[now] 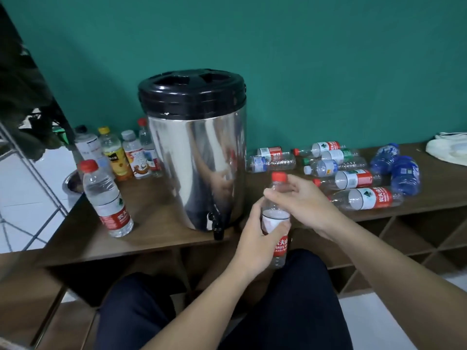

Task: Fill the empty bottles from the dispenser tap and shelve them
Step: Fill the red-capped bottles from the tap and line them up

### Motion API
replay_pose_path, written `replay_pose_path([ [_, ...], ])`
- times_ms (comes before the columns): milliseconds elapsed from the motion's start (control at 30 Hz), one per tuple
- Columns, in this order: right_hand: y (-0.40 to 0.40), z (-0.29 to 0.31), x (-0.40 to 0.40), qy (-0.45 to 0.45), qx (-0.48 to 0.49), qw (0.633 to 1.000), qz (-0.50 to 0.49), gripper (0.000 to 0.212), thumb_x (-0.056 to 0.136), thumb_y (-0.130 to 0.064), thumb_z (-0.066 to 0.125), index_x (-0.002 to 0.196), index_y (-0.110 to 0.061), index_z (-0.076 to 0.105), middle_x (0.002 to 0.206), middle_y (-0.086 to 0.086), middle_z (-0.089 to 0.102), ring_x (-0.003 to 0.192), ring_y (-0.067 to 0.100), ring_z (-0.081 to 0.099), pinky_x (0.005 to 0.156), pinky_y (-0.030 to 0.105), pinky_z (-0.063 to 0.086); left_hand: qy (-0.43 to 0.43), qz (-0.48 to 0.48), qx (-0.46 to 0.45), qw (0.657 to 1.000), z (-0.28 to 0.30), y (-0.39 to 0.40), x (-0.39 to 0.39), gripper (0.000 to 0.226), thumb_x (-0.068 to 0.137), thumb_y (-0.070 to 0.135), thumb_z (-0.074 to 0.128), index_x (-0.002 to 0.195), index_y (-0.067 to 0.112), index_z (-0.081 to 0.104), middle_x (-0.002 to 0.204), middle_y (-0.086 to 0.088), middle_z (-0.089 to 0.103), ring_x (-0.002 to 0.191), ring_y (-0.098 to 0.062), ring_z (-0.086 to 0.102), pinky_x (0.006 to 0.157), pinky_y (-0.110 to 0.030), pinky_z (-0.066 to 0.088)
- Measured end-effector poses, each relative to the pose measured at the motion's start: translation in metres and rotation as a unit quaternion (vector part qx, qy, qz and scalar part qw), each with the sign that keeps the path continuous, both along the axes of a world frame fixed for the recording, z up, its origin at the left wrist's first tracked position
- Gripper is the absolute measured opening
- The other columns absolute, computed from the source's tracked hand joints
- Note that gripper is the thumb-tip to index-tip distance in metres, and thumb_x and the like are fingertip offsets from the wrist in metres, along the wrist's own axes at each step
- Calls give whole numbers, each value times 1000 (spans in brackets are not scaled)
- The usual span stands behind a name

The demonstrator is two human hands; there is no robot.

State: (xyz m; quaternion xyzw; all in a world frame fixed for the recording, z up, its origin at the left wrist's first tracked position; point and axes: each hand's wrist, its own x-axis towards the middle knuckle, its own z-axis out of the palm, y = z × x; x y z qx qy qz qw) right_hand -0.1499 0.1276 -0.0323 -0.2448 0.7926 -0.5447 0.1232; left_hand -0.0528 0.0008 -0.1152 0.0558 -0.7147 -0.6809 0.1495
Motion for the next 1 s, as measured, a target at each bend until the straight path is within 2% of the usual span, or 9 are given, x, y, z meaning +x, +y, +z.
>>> replay_pose_path([
  [133,-23,-5,32,51,49,997,-32,38,81,-58,89,102,-29,78,97,-14,80,94,4,77,97,47,64,15,20,2,1000,-22,-4,39,65,103,25,82,158,37,50,141,20,71,132,-1,68,111,-27,56],
  [300,-41,-16,67,79,21,996,-26,40,83,-61,87,88,-24,76,87,-6,78,84,7,74,87,43,65,-33,65,25,997,-59,-12,80,50,92,40,90,133,40,61,111,11,76,98,-13,73,89,-46,62],
  [400,-45,-12,79,213,116,970,-31,61,96,-74,66,72,-18,64,65,0,64,62,9,57,65,37,48,-35,80,-6,996,-70,-23,96,45,94,33,89,129,35,61,107,17,75,93,-7,71,83,-32,60],
  [467,-46,-6,81,301,196,932,-56,74,99,-84,47,66,-20,58,58,-3,59,59,14,57,60,37,47,-40,83,-19,996,-75,-30,104,48,93,35,89,131,37,60,108,18,75,94,-8,71,82,-32,60],
  [567,-47,-1,78,345,301,887,-60,85,99,-90,29,59,-17,45,54,-1,52,53,22,55,54,38,45,-36,83,-58,994,-80,-34,111,54,93,33,90,137,39,59,117,22,74,106,-5,72,91,-25,59],
  [633,-48,-1,75,339,349,873,-42,86,101,-87,28,56,-16,46,53,2,53,52,24,56,53,36,42,-28,81,-76,993,-81,-36,112,56,94,30,90,140,38,59,122,24,73,115,-3,70,97,-21,56],
  [767,-49,-5,65,348,353,868,-10,77,109,-66,39,55,-12,41,51,6,47,54,31,53,56,42,46,-35,55,-92,994,-84,-39,113,55,96,35,88,143,37,59,126,20,74,116,-4,70,100,-28,58],
  [933,-37,-5,56,367,355,847,144,61,116,-53,37,71,-12,46,67,7,52,64,30,53,69,54,49,-49,-5,-119,992,-89,-49,120,52,100,41,83,144,35,57,128,20,73,118,-3,69,99,-21,53],
  [1000,-31,-1,53,359,357,841,191,53,117,-53,35,80,-17,47,78,1,54,71,24,54,73,49,48,-51,-13,-121,991,-89,-53,121,52,101,38,83,146,35,57,131,22,72,121,-3,68,102,-19,51],
])
